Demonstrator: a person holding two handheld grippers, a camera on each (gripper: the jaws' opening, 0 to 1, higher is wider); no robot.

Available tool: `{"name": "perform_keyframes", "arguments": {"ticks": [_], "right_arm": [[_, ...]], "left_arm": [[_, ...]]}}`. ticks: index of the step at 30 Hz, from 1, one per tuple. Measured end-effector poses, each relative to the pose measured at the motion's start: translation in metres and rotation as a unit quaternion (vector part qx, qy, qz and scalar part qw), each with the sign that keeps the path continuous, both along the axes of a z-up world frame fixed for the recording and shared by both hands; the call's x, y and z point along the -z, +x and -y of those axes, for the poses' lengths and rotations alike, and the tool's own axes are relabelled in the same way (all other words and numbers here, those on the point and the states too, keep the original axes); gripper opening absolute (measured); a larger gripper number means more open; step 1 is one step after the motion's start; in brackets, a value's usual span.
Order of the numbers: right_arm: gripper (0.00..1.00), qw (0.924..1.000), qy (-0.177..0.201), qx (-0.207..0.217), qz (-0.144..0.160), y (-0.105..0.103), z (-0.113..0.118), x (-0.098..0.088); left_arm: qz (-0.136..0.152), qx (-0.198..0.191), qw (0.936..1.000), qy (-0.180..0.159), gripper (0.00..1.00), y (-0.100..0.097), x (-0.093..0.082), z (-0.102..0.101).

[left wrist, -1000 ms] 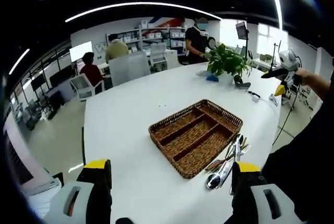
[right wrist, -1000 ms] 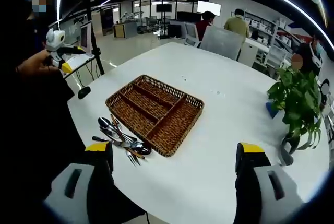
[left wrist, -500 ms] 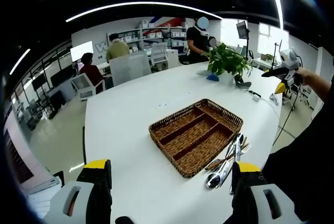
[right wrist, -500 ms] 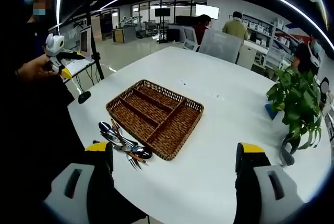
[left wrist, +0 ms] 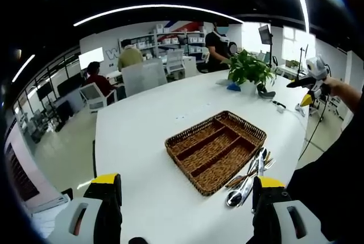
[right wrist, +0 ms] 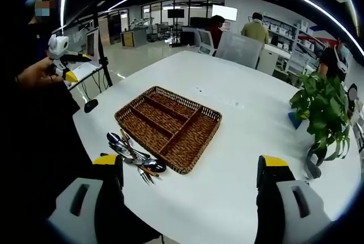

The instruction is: Arrange the knives, forks, and spoons in their matching storage slots by inserting each utensil handle-first until every utensil is classified and aligned in the correct compartment

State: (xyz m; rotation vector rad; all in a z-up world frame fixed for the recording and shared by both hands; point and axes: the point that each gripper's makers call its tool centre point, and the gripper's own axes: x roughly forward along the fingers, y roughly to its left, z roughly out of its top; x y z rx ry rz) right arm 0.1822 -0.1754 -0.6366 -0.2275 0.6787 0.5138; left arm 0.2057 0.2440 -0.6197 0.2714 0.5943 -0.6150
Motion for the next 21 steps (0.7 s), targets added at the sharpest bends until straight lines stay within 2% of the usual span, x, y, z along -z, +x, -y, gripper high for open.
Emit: {"name": "perform_keyframes", "arguments": {"ticks": [2, 8, 11, 13, 18, 21], "right_arm": [[1.00, 1.0000, 0.001, 0.000, 0.001, -0.0003, 0.0006, 0.0000], [1.00, 1.0000, -0.001, 0.000, 0.000, -0.0006, 0.0010, 0.0014], [1.00, 1.0000, -0.001, 0.000, -0.001, -0.0015, 0.0001, 0.0020], [1.00, 1.0000, 0.000, -0.001, -0.001, -0.0020, 0.0002, 0.0028], [1.00, 1.0000, -0.002, -0.001, -0.002, -0.0022, 0.0007, 0.0034], [1.00, 1.0000, -0.003, -0.001, -0.002, -0.0025, 0.0005, 0.0040]], "left_arm": [[0.012, 0.001, 0.9999, 0.006, 1.00, 0.0023, -0.0040, 0.0002], [0.012, 0.005, 0.9999, 0.006, 1.00, 0.0031, -0.0067, 0.0023], [0.012, 0.003, 0.9999, -0.005, 1.00, 0.0036, -0.0087, 0.0045], [0.021, 0.004, 0.9997, 0.011, 1.00, 0.0050, -0.0082, 0.0024], [0.014, 0.007, 0.9998, 0.013, 1.00, 0.0035, -0.0052, 0.0023], [0.005, 0.020, 0.9997, 0.012, 1.00, -0.0008, -0.0014, 0.0101]]}}
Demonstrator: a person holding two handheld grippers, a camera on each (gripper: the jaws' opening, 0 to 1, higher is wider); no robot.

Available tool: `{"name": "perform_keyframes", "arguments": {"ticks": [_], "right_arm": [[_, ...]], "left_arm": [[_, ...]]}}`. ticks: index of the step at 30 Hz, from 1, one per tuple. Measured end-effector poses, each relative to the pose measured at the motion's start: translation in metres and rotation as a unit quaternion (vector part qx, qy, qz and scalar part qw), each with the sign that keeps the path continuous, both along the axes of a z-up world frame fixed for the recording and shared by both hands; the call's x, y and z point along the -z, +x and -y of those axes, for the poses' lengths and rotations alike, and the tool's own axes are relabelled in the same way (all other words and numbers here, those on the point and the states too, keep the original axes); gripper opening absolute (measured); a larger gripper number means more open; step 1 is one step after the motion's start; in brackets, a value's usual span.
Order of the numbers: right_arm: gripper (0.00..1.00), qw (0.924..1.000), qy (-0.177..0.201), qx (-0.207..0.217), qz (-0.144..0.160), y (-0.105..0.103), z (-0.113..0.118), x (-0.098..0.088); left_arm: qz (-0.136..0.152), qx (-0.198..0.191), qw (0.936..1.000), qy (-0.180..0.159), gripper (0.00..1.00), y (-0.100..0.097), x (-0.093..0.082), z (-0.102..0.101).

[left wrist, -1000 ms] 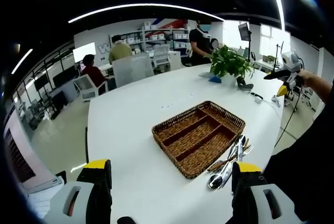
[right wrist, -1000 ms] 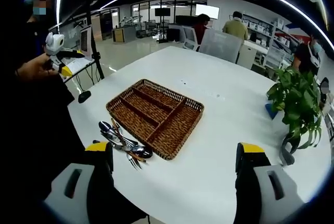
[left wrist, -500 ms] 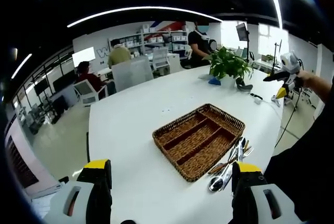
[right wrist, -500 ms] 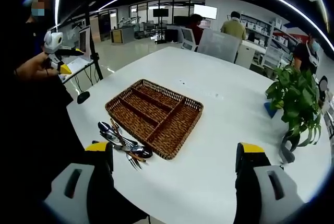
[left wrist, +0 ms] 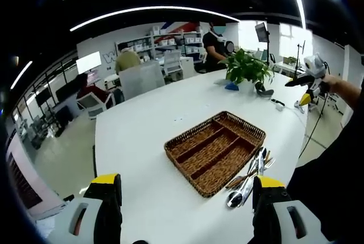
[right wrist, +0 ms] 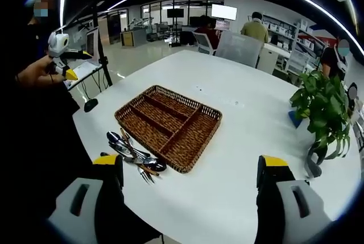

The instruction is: Arrange the knives, forks, and spoons in their matching storage slots by inserting each utensil handle-first until every utensil is classified and aligned in the correct compartment

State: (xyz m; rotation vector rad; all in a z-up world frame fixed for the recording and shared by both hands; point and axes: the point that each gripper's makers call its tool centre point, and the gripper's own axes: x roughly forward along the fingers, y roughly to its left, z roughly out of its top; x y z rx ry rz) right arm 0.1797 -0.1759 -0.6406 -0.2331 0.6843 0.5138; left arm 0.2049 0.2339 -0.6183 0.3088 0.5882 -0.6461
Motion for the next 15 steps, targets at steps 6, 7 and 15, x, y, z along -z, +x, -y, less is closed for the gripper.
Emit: {"name": "perform_keyframes", "arguments": {"ticks": [6, 7, 15], "right_arm": [[1.00, 1.0000, -0.005, -0.004, -0.002, -0.002, -0.003, 0.002], [1.00, 1.0000, -0.006, -0.004, -0.002, -0.002, -0.003, 0.003], [1.00, 0.9999, -0.007, -0.007, -0.003, -0.003, -0.004, 0.004]], "left_arm": [[-0.003, 0.013, 0.9999, -0.003, 1.00, -0.003, 0.005, 0.014], [0.002, 0.013, 0.9999, -0.003, 1.00, -0.002, 0.003, 0.015], [-0.010, 0.053, 0.9985, 0.011, 1.00, -0.009, 0.010, 0.036]]}}
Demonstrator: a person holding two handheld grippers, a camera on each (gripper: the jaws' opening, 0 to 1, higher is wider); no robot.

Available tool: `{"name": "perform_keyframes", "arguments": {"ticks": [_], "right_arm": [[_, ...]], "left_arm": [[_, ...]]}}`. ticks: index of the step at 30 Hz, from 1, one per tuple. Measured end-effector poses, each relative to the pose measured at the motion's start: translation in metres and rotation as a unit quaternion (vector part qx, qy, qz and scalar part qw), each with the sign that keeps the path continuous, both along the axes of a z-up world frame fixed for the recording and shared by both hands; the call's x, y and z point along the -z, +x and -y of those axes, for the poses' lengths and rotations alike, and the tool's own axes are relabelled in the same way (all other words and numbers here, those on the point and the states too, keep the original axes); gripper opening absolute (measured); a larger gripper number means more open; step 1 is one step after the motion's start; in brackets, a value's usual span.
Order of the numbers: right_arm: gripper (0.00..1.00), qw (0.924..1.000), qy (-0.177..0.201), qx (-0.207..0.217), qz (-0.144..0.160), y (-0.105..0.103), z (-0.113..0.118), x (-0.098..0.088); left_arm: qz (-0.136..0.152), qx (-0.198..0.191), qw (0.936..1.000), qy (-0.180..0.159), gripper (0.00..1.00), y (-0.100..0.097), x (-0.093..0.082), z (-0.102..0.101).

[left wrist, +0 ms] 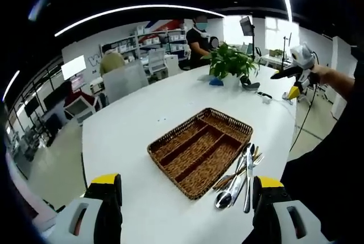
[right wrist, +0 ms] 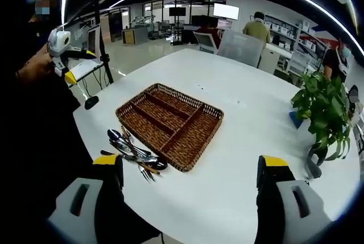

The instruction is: Arrange the knives, forks, and spoons in their matching storage slots by inserting each utensil handle-first until every utensil is classified and aligned in the correct compartment

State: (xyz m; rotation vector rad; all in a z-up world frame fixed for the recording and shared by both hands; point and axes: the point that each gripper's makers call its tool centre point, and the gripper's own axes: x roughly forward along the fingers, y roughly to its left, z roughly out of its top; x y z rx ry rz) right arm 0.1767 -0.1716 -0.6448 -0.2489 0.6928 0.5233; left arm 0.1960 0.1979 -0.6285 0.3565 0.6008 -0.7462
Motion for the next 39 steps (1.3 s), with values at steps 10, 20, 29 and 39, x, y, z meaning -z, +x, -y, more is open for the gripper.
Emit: {"name": "perform_keyframes", "arguments": {"ticks": [10, 20, 29, 39], "right_arm": [[1.00, 1.0000, -0.006, -0.007, 0.000, -0.002, 0.000, 0.001], [0.99, 0.9997, -0.009, -0.004, 0.021, 0.006, -0.010, -0.003], [0.99, 0.9988, 0.007, -0.046, 0.018, 0.016, -0.003, -0.006], [0.99, 0.9935, 0.043, -0.105, -0.012, 0.004, 0.001, -0.002]], "left_arm": [[-0.010, 0.029, 0.9995, 0.004, 0.95, -0.003, 0.019, 0.026], [-0.005, 0.051, 0.9986, 0.009, 0.97, -0.008, 0.047, 0.041], [-0.026, 0.001, 0.9996, -0.012, 1.00, -0.011, 0.050, 0.052], [-0.026, 0.001, 0.9993, 0.027, 0.99, -0.038, 0.056, 0.089]]}}
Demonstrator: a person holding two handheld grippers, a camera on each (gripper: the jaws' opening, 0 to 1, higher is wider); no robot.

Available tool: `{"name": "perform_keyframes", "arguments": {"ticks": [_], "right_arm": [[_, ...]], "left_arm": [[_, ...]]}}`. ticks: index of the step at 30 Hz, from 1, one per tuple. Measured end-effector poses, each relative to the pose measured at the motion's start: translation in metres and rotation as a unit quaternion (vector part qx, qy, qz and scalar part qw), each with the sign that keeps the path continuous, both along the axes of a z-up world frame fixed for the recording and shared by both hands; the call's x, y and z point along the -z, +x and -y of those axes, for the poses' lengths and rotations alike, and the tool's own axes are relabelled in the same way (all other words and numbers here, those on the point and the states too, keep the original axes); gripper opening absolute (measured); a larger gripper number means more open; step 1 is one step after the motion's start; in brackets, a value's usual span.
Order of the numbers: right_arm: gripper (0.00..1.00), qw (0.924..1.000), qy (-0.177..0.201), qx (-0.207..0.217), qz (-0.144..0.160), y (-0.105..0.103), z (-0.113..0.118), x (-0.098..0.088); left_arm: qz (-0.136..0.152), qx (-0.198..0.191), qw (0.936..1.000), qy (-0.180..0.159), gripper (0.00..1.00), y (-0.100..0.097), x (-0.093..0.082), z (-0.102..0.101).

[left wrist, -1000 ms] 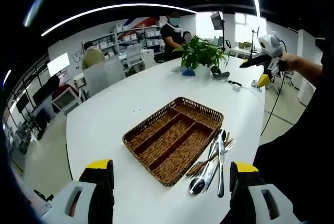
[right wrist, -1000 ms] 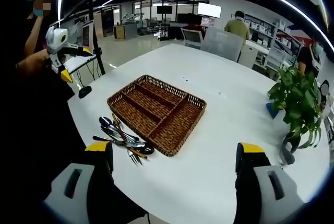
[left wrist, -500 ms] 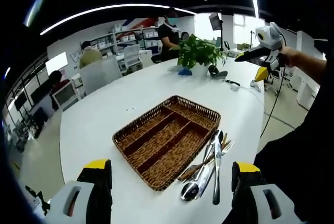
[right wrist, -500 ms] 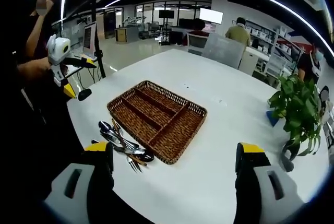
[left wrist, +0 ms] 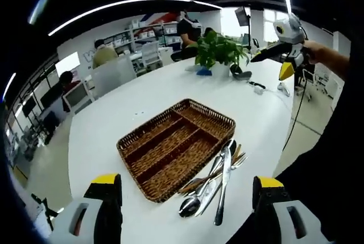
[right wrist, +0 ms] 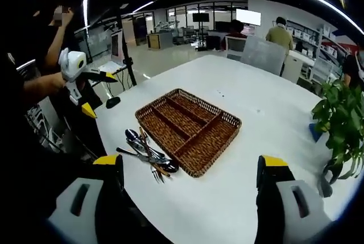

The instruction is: Arrange the knives, forks, and spoons in their matching storage slots by inserting each utensil handle-first until every utensil is classified and aligned in the correct compartment

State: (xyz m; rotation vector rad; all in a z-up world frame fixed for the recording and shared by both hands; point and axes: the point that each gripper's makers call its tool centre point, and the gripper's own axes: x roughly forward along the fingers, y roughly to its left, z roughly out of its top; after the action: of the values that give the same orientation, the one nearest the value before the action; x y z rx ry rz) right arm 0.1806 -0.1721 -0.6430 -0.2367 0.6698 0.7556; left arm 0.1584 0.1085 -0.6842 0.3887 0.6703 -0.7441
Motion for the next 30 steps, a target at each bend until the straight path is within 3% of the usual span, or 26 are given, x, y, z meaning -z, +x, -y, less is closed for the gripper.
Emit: {"name": "perform_keyframes", "arguments": {"ticks": [4, 6, 8, 9, 12, 14, 18, 21, 26, 30], "right_arm": [[0.99, 0.9998, 0.003, 0.014, 0.012, 0.010, -0.004, 0.005], [0.99, 0.9988, 0.015, 0.032, 0.034, 0.018, -0.008, 0.005], [0.97, 0.9976, -0.004, 0.066, 0.023, 0.017, -0.004, 0.013], [0.97, 0.9979, -0.016, 0.058, 0.024, 0.010, -0.007, 0.014], [0.98, 0.9982, -0.002, 0.051, 0.033, 0.003, -0.013, 0.010], [0.97, 0.9976, -0.010, 0.057, 0.039, 0.005, -0.009, 0.014], [0.97, 0.9968, 0.000, 0.070, 0.036, 0.004, -0.007, 0.007], [0.96, 0.9966, -0.003, 0.071, 0.042, 0.004, -0.007, 0.005], [0.96, 0.9969, -0.010, 0.068, 0.038, 0.004, -0.008, 0.009], [0.96, 0.9966, -0.006, 0.068, 0.047, 0.005, -0.011, 0.003]], "left_arm": [[-0.015, 0.042, 0.9990, 0.001, 0.96, 0.001, 0.028, 0.002], [-0.006, 0.060, 0.9981, 0.012, 0.94, 0.008, 0.040, 0.004], [-0.013, 0.060, 0.9981, 0.008, 0.92, 0.011, 0.049, 0.010], [-0.008, 0.064, 0.9979, 0.000, 0.94, 0.012, 0.049, 0.015], [-0.012, 0.071, 0.9974, -0.006, 0.91, 0.012, 0.053, 0.026], [-0.003, 0.082, 0.9966, 0.002, 0.84, 0.011, 0.064, 0.031], [-0.045, 0.090, 0.9949, 0.013, 0.78, -0.005, 0.092, 0.033], [-0.036, 0.103, 0.9938, 0.020, 0.79, -0.008, 0.097, 0.037], [-0.055, 0.103, 0.9931, 0.016, 0.72, -0.014, 0.106, 0.037], [-0.068, 0.105, 0.9919, 0.021, 0.69, -0.016, 0.122, 0.038]]}}
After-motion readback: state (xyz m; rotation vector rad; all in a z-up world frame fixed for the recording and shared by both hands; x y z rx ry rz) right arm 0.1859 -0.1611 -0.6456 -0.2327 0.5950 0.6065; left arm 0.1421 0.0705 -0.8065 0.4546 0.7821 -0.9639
